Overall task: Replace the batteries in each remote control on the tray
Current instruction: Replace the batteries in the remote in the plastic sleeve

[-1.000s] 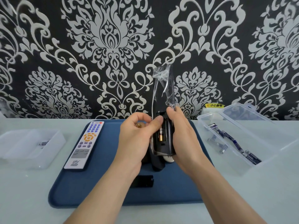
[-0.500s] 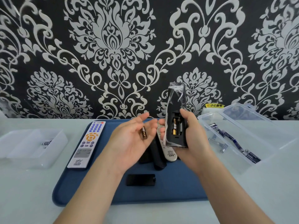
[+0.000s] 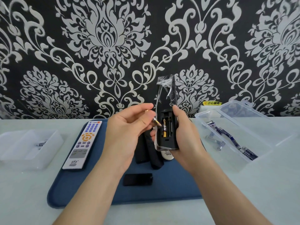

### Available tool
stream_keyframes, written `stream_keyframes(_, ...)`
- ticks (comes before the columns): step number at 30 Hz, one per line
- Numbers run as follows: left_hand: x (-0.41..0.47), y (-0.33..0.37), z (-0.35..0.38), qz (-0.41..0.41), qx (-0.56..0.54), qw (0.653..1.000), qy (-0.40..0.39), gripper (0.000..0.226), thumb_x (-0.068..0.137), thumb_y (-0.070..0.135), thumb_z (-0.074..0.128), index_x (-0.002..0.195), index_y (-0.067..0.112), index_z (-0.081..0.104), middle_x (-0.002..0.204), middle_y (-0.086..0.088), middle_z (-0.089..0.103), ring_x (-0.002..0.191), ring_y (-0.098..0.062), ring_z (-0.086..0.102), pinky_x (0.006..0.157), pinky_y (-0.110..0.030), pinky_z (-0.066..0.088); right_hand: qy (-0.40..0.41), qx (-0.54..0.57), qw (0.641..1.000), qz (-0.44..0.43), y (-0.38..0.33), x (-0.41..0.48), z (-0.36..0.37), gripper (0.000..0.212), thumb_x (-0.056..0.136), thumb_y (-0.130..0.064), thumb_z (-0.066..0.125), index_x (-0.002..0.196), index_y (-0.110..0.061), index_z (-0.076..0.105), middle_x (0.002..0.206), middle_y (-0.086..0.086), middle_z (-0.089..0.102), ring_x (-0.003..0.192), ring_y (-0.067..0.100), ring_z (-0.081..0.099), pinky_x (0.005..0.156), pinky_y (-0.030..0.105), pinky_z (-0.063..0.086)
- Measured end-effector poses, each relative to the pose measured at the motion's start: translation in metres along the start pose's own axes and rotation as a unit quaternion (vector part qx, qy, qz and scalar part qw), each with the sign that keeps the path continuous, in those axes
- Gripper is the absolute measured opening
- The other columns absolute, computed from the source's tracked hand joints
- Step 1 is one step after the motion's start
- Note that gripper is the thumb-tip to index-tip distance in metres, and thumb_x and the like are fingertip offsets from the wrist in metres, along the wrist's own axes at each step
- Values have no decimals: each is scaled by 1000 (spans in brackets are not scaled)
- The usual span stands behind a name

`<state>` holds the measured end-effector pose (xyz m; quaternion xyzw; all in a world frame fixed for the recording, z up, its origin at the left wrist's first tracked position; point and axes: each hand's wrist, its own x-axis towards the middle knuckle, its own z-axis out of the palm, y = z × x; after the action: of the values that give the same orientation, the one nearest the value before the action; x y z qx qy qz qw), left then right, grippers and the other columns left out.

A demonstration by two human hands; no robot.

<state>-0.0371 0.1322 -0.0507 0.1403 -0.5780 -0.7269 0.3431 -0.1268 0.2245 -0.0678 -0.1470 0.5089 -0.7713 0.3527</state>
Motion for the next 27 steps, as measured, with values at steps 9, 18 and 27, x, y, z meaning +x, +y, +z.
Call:
stream_keyframes(9,-5,-11,9,114,194,974,15,23,71,7,81,79,27,72,76,6,74,72,-10,70,68,-22,54,45,-111,991,-54,6,5,1,54,86,-66,45,107,-23,70,112,4,73,110,22,67,102,51,48)
stream_keyframes(18,1,-19,3,262,370,891,-18,20,74,31,76,92,21,76,95,13,63,76,-12,57,69,-24,49,51,-71,993,-79,12,4,4,96,63,-89,55,140,-32,53,147,-7,52,139,14,44,117,49,30)
stream_keyframes(27,5,-22,-4,265,377,885,-63,19,78,31,73,92,18,75,95,13,61,76,-3,53,68,-15,42,53,-28,998,-38,15,5,3,80,73,-75,54,136,-27,57,143,-1,56,134,20,51,112,50,38)
